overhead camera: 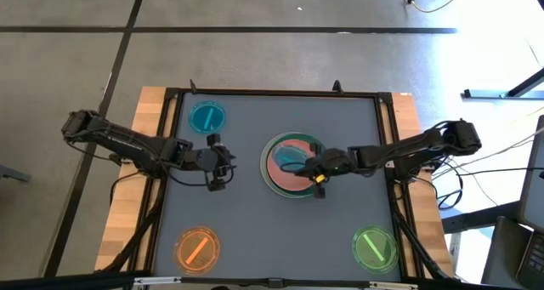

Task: Stack plastic plates
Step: Stack the right transparent blue plate on top of the orange plate, then stack the transparent blue plate on top of the other transparent blue plate

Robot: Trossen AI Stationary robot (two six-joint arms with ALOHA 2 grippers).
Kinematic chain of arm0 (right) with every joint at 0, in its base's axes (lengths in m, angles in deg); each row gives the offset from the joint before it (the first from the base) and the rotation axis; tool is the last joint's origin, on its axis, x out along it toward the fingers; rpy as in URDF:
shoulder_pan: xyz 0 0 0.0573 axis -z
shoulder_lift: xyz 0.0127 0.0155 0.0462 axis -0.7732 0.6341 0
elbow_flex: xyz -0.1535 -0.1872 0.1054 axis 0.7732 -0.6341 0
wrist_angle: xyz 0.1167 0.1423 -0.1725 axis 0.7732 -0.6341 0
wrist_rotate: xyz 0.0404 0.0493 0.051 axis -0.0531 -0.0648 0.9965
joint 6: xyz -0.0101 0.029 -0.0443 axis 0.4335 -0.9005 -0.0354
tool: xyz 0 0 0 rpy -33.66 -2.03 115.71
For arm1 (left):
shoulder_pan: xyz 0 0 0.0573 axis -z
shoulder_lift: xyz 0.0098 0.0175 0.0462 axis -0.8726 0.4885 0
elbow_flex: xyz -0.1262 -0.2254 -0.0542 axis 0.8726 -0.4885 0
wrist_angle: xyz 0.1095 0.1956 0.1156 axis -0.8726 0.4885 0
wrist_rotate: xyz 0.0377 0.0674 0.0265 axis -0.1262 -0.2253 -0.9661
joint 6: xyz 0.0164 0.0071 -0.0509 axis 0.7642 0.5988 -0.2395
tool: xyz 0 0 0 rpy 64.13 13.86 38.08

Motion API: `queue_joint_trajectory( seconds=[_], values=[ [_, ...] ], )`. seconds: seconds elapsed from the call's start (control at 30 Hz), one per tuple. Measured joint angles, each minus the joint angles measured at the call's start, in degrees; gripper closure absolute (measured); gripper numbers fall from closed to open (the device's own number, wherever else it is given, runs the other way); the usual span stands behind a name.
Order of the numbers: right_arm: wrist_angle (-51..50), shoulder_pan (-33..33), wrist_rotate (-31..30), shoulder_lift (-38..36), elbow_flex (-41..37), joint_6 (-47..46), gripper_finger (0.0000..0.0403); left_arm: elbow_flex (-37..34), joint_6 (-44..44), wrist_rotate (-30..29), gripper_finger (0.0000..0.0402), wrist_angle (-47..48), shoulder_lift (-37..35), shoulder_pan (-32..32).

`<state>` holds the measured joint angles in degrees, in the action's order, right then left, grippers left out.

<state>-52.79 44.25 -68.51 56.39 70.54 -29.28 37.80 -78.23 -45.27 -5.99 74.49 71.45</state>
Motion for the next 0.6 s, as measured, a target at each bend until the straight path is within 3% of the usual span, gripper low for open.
queue_joint_trajectory(
  seconds=[0.17, 0.47, 0.6],
  values=[
    [2.02, 0.04, -3.33, 1.04, 0.0, -1.87, 0.0382, 0.0, 0.0, -0.02, 0.0274, 0.03, 0.0, -1.49],
    [1.98, 0.02, -3.4, 0.99, 0.14, -2.77, 0.0269, 0.0, -0.22, -0.75, 0.0274, 1.75, 0.0, -3.99],
    [2.01, 0.02, -3.52, 0.98, 1.18, -1.09, 0.0238, -0.06, -1.33, -3.34, 0.0274, 2.78, 0.0, -6.98]
  ],
)
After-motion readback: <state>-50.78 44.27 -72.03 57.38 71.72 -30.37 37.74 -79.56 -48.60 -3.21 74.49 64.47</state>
